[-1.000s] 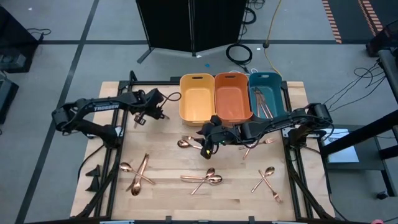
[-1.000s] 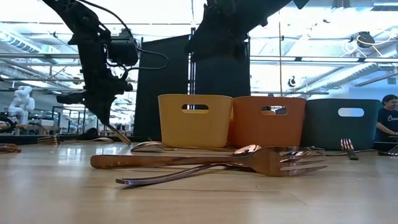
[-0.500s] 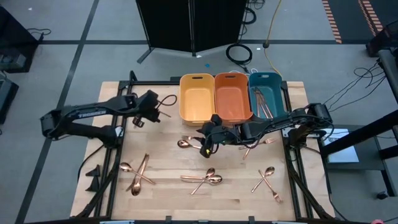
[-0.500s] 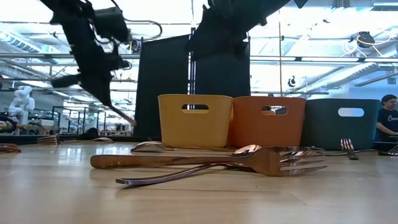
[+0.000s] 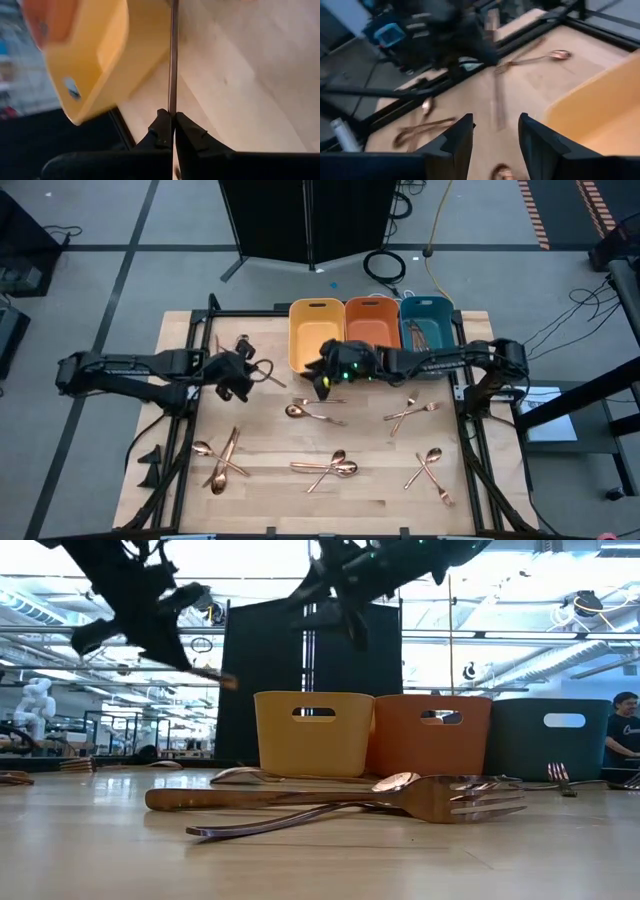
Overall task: Sort silverware
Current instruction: Put the copper knife into the blue bin
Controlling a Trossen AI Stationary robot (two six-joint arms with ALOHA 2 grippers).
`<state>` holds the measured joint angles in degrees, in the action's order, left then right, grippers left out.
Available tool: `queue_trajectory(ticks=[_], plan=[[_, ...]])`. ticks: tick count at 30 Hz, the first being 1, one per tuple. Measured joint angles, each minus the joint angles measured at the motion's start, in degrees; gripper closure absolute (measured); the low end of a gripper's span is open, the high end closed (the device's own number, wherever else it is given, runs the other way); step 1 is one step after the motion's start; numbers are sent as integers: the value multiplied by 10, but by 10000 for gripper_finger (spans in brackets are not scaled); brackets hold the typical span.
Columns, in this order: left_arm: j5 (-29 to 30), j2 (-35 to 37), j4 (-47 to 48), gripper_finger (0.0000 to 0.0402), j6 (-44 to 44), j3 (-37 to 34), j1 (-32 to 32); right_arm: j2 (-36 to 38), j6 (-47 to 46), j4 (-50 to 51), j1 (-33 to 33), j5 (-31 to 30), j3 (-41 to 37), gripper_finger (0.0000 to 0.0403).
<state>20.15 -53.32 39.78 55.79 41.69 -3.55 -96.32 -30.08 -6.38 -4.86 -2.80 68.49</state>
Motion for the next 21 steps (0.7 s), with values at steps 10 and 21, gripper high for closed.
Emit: queue_trajectory(ticks=[10,21], plan=[[44,0,-118,402,52,0,103,-2,-44,-3,-19,40,22,187],[45,-40,-207,402,136,0,128,-2,-136,12,6,59,22,112]])
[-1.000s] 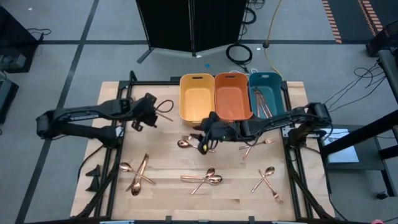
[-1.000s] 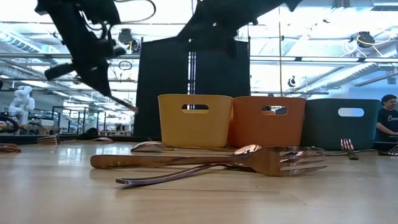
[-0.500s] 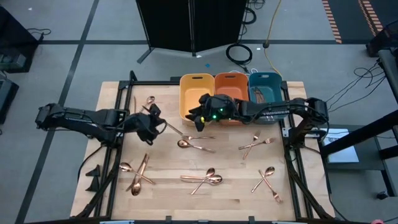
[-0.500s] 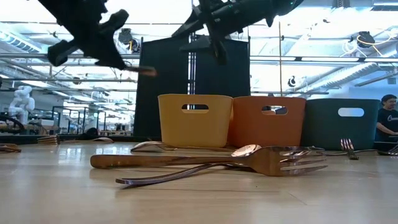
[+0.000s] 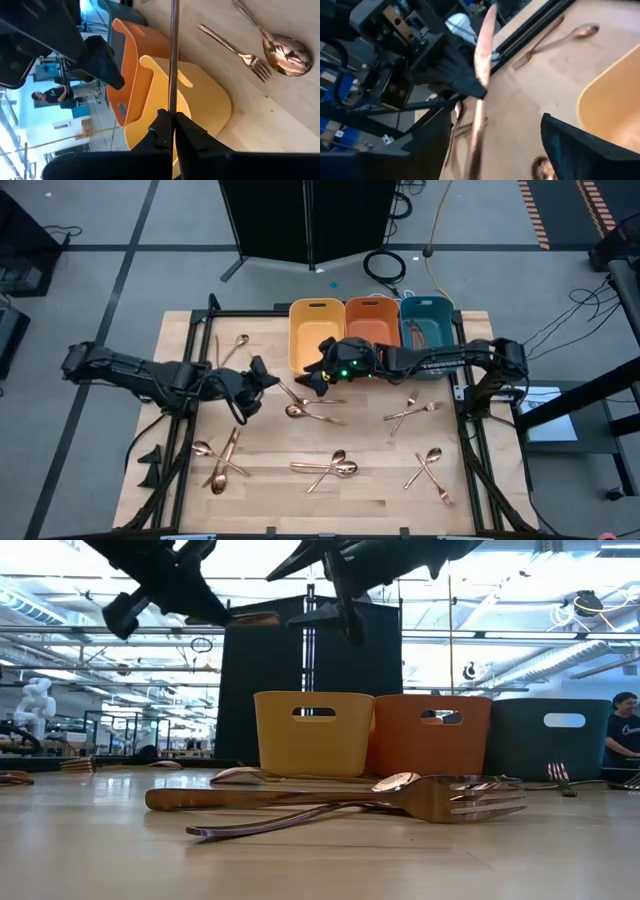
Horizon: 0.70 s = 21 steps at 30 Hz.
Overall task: Sort silverware
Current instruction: Put the copper knife into the blue bin
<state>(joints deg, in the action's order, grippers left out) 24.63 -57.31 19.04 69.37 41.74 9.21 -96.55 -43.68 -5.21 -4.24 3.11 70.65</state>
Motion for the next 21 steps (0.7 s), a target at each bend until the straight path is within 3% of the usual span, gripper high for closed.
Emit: queue_trajectory(ticks=[12,17,21], plan=[[-1,-33,-22,402,54,0,26,0,-19,16,20,-30,0,121],[10,-34,-95,402,121,0,13,0,2,17,49,-36,0,121],[-3,-35,-97,402,123,0,-5,0,22,17,75,-71,0,121]])
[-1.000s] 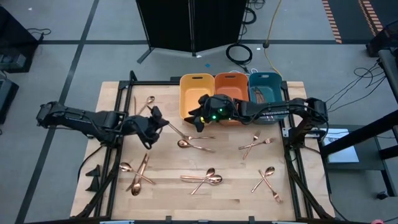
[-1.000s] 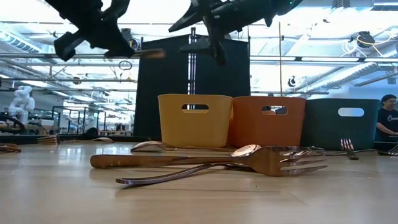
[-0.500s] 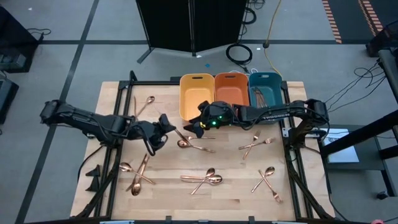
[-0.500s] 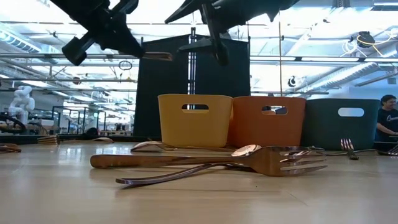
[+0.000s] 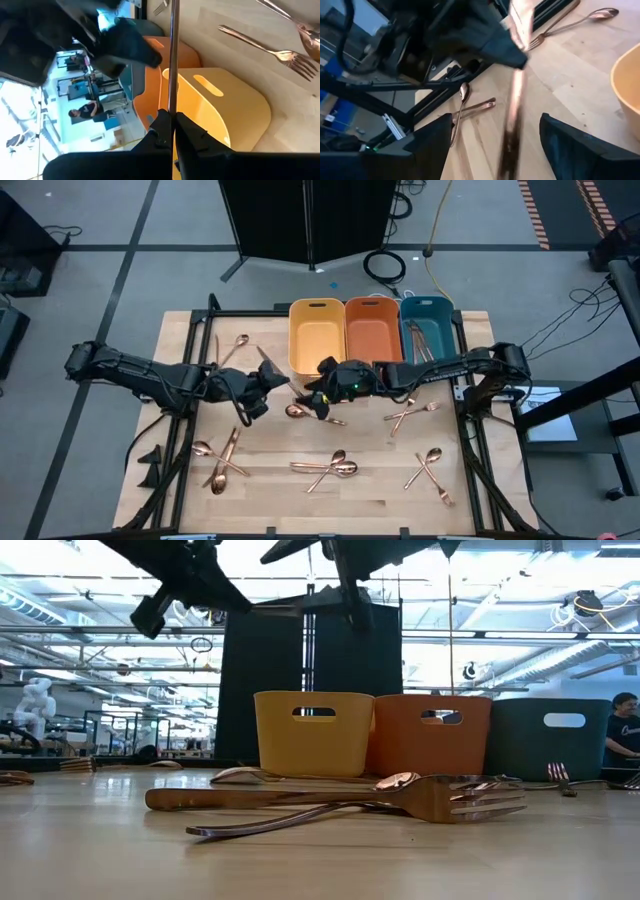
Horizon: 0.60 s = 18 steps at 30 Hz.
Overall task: Sort silverware
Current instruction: Put the copper knife into the blue bin
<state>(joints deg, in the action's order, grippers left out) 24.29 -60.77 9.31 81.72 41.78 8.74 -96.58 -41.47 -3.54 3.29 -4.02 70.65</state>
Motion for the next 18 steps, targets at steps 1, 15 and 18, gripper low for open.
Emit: queue_trajectory(ticks=[1,15,18], plan=[[-5,-3,2,401,-1,0,-3,0,5,-1,5,-10,0,122],[-13,-75,-74,401,43,0,-6,-45,2,17,5,-35,0,122],[-12,-82,-73,401,43,0,-6,-48,6,25,4,-49,0,131]])
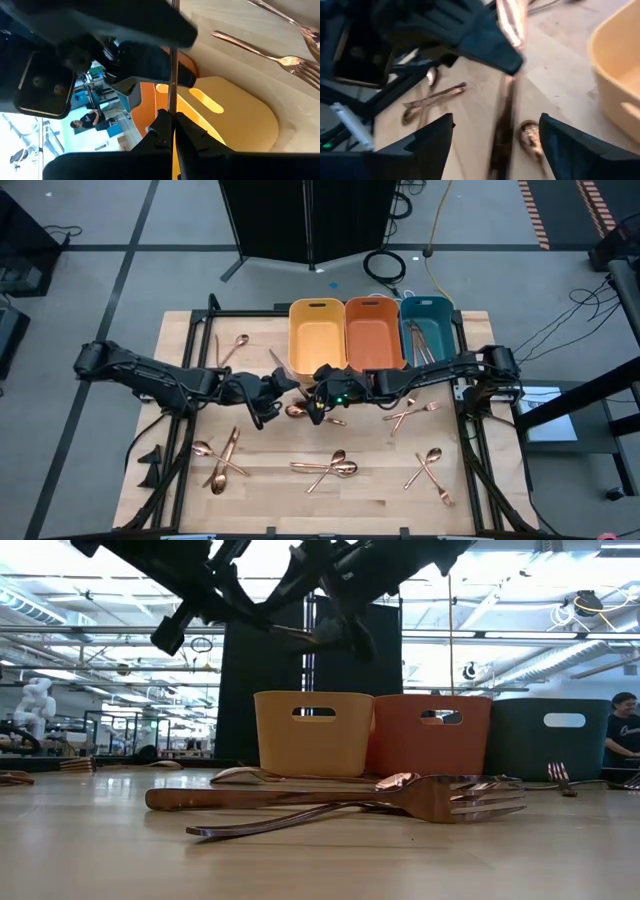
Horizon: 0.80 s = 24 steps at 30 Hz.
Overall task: Sort silverware
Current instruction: Put the copper knife into the blue bin
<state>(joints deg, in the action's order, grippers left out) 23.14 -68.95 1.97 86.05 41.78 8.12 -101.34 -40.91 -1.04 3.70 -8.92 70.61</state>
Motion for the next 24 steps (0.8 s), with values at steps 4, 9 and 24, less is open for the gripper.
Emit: queue_trajectory(ticks=[4,9,24], plan=[[9,-8,5,401,0,0,-1,2,9,0,-4,-4,0,169],[10,-10,-2,401,0,0,-1,1,11,5,-10,-1,0,246],[10,-10,1,385,-4,-2,-1,2,29,-14,-10,-3,0,399]])
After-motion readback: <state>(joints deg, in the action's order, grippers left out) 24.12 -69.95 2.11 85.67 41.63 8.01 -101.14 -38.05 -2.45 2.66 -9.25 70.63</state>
